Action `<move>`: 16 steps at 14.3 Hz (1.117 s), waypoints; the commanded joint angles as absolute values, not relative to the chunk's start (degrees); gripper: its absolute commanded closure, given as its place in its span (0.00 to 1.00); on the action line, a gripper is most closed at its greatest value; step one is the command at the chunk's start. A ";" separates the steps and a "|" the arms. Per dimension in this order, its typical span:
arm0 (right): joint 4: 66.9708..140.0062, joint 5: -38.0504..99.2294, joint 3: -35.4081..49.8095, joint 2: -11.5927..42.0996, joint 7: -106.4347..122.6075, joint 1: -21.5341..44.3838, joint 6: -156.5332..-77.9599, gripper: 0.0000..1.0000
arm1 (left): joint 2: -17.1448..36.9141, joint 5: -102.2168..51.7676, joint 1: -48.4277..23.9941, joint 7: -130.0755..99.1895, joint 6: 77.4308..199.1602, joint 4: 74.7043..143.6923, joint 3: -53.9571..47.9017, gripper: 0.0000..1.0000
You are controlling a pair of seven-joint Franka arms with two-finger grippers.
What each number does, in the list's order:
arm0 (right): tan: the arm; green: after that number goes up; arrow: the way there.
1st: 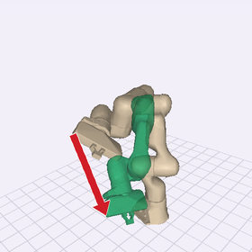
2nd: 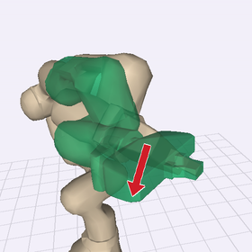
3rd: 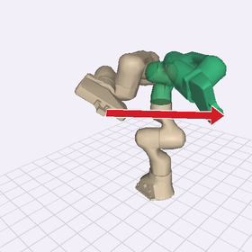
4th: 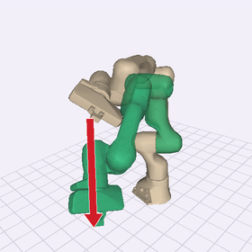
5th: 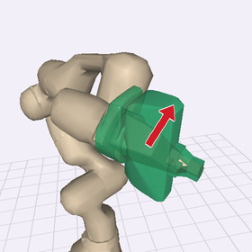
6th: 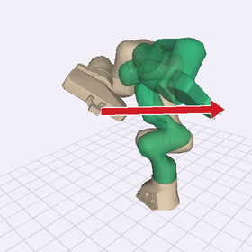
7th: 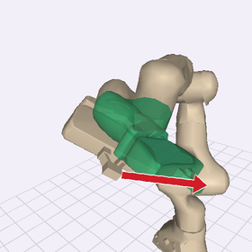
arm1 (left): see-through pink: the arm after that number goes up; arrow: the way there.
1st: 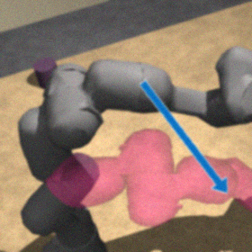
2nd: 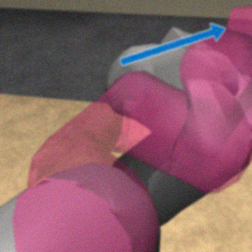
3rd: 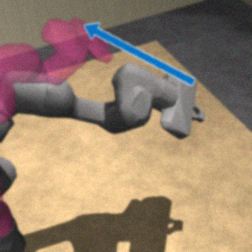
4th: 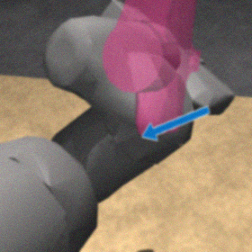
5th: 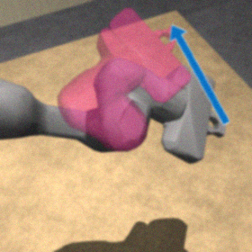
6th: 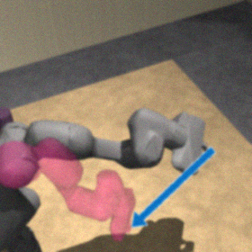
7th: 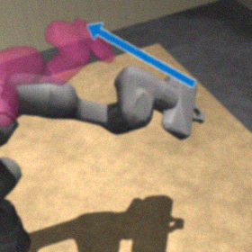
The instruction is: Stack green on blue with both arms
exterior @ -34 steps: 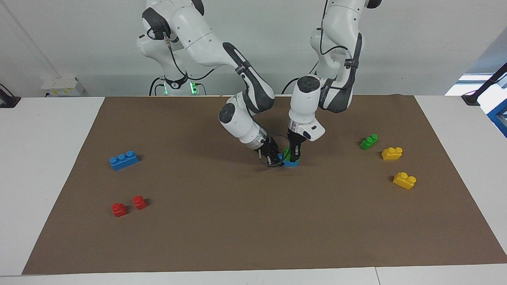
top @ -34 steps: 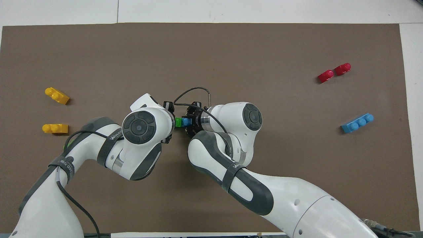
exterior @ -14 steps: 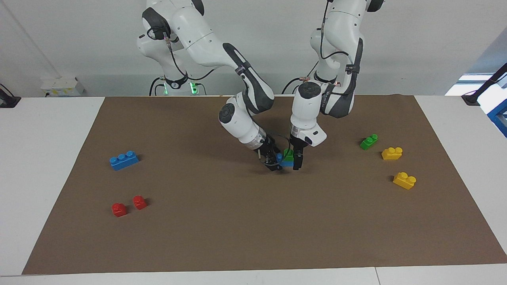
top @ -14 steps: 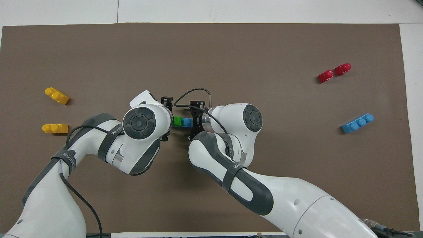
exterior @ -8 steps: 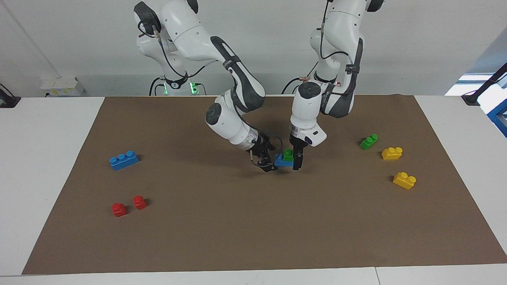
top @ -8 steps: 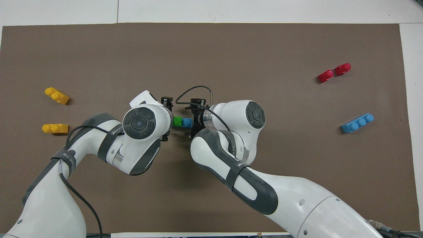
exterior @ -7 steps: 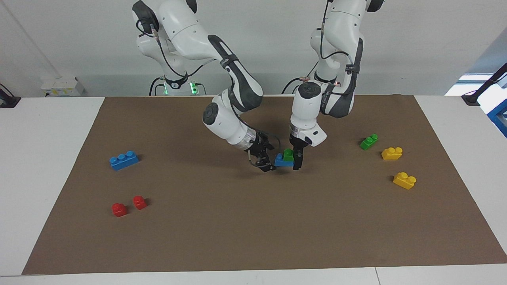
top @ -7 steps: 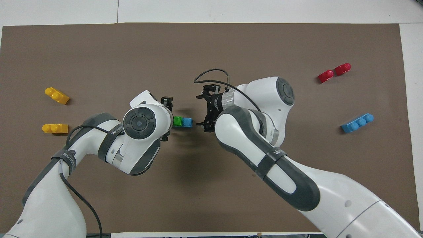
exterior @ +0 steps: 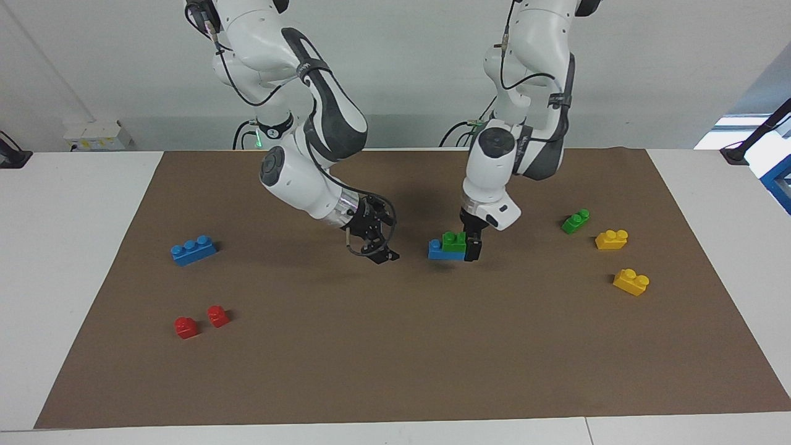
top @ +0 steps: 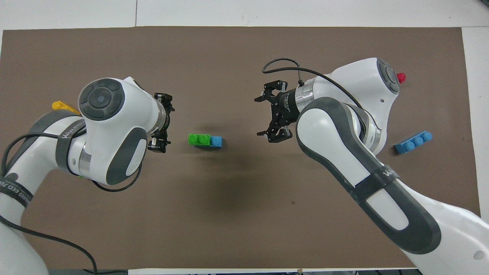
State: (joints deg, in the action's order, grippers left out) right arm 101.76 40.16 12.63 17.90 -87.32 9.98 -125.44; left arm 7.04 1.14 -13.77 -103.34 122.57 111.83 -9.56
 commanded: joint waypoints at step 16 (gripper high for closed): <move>91.94 27.36 13.18 14.68 -65.51 -7.99 -100.21 0.00 | -5.18 -1.93 4.38 -35.82 109.09 109.26 -8.96 0.00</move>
